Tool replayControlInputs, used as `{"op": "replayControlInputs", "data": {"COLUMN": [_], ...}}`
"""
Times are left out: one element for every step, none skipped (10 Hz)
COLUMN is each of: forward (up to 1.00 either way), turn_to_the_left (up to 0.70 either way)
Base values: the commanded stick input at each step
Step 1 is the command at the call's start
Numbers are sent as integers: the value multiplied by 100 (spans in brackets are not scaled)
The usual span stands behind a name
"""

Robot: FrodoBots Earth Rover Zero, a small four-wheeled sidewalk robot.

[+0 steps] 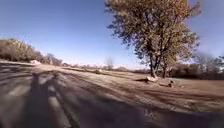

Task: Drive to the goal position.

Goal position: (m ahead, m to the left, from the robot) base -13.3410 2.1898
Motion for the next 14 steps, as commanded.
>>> {"op": "replayControlInputs", "data": {"forward": [0, 0, 0, 0, 0, 0, 0, 0, 0, 0, 0, 0, 0, 0], "turn_to_the_left": [0, 0, 0, 0, 24, 50, 50, 50, 50, 50, 50, 50, 50, 50]}}
